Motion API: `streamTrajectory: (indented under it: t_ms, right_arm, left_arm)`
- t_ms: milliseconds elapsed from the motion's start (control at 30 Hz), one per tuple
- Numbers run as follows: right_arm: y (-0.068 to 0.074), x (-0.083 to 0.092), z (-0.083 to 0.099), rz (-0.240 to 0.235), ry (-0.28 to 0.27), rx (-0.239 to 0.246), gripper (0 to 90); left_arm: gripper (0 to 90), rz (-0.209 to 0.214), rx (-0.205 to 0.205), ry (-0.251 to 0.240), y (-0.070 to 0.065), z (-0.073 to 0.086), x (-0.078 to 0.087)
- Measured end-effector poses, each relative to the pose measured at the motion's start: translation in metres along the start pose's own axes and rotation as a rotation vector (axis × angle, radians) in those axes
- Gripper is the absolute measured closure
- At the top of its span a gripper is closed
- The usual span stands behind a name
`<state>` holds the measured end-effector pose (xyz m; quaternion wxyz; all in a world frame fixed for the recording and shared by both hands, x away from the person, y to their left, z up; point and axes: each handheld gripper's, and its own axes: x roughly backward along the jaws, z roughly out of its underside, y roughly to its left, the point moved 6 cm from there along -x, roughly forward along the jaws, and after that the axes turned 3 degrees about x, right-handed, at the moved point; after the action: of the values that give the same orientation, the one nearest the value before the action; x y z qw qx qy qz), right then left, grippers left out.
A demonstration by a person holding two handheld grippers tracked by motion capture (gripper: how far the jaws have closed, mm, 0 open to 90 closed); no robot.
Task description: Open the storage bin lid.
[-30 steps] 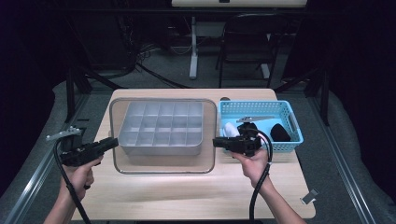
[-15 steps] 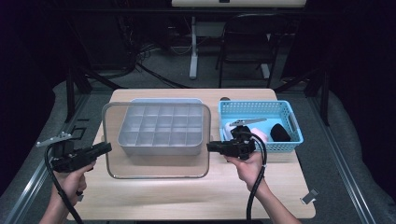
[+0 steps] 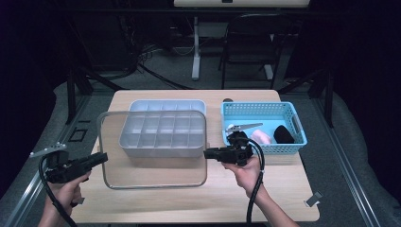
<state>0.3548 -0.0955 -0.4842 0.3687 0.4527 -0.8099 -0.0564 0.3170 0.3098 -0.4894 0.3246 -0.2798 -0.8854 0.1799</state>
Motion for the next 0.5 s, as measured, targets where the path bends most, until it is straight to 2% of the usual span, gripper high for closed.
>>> streamTrajectory:
  t_ms: [133, 233, 367, 467, 500]
  right_arm:
    - [0.003, -0.006, 0.001, 0.002, 0.008, -0.013, 75.5]
    - [0.004, -0.010, 0.001, 0.004, 0.016, -0.017, 75.4]
    - [0.005, -0.019, 0.003, 0.018, 0.044, -0.024, 75.2]
    - [0.005, -0.021, 0.005, 0.015, 0.051, -0.033, 75.3]
    - [0.006, -0.023, 0.007, 0.006, 0.050, -0.049, 75.4]
  left_arm:
    - [68.3, -0.008, -0.002, -0.006, 0.002, 0.001, 0.004]
    - [68.4, -0.012, 0.012, -0.013, 0.005, 0.004, 0.006]
    - [68.5, -0.018, 0.021, -0.004, 0.011, 0.007, 0.007]
    - [68.5, -0.015, 0.021, 0.008, 0.014, 0.009, 0.009]
    - [68.5, -0.018, 0.024, 0.007, 0.014, 0.010, 0.009]
